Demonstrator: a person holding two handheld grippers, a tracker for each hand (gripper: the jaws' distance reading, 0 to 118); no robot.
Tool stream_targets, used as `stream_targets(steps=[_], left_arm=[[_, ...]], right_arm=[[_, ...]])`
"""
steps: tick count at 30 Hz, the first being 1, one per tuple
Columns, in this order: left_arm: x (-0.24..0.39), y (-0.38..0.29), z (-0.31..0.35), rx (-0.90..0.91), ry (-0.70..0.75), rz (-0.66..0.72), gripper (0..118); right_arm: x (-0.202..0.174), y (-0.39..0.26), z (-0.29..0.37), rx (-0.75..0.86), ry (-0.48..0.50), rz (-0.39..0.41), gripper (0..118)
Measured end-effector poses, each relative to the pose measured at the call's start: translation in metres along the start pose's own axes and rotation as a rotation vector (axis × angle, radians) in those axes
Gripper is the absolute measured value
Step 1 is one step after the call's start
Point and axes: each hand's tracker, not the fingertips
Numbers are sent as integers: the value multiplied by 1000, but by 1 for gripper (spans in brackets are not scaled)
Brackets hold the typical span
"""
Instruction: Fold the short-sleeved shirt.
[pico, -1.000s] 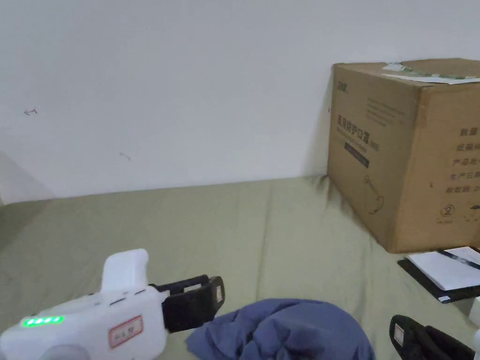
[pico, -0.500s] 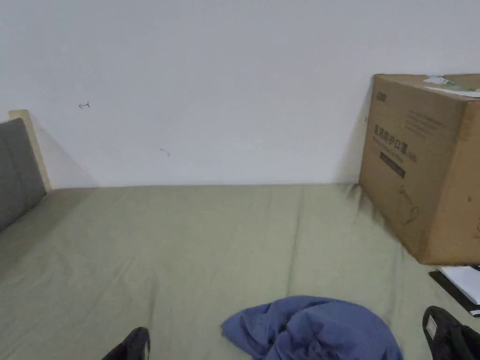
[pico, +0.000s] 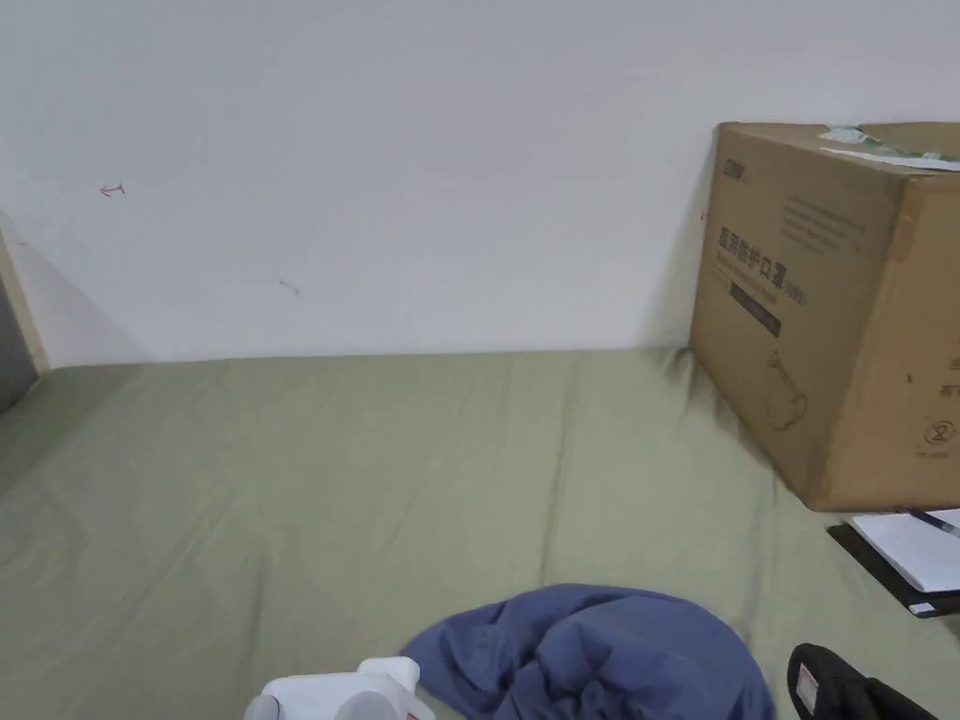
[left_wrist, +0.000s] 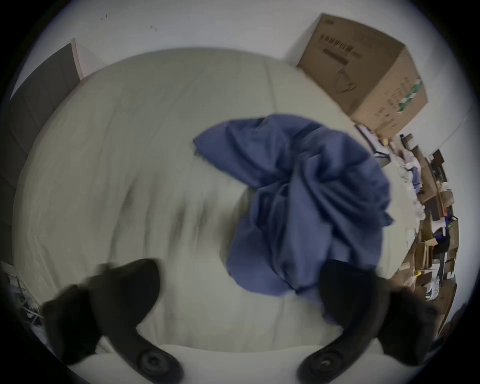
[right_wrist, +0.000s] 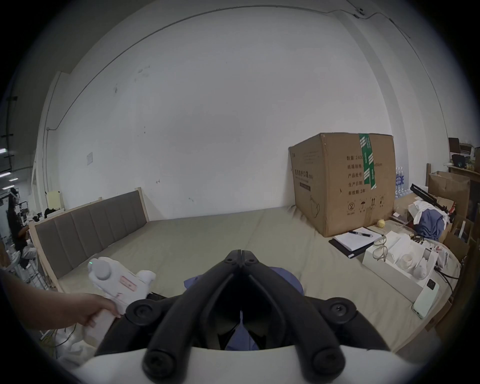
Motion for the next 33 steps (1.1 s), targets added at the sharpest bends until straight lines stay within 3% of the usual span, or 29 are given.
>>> stream_targets(steps=[4, 7, 9, 11, 12, 13, 14, 17, 20, 22, 23, 24, 25, 26, 27, 29, 31, 33], left_arm=[[7, 6, -38, -58, -45, 7, 115], [14, 5, -64, -127, 38, -38, 115], [19, -2, -57, -75, 46, -52, 115], [16, -12, -41, 43, 48, 25, 90], [13, -16, -29, 83, 60, 60, 66], [6, -20, -16, 116, 0, 100, 21], [-2, -23, -7, 136, -101, 153, 6], [-19, -31, 10, 166, -228, 253, 6], [-21, -35, 24, 231, -135, 152, 6], [-22, -38, 29, 246, -87, 81, 6], [-22, -37, 29, 232, -78, 54, 6], [-22, -36, 26, 214, -73, 25, 6], [-23, -37, 25, 205, -75, 5, 6], [-25, -38, 23, 205, -77, 4, 6], [-27, -39, 22, 204, -79, 4, 6], [-33, -39, 19, 200, -80, 10, 6], [-37, -38, 18, 193, -91, 26, 6], [-39, -39, 15, 187, -100, 30, 6]], right_arm=[[7, -10, -9, -43, -13, 7, 0], [11, -15, -16, -76, -27, -9, 0], [14, -16, -20, -89, -42, -27, 0], [20, -13, -30, -93, -43, -26, 0], [25, -8, -38, -91, -24, -5, 0], [31, 2, -49, -80, -19, 35, 0], [37, 13, -64, -74, -9, 49, 0], [52, 46, -131, -184, 87, 64, 0], [55, 57, -234, -551, 214, 47, 0], [53, 42, -303, -839, 215, -16, 0], [51, 30, -328, -884, 206, -51, 0], [49, 18, -355, -933, 199, -67, 5], [44, 7, -378, -973, 178, -65, 47], [39, -1, -394, -982, 147, -47, 97], [33, -14, -411, -1003, 137, 4, 97], [22, -38, -436, -1062, 116, 114, 118], [10, -58, -451, -1050, 77, 173, 106], [6, -80, -464, -1110, 78, 207, 107]])
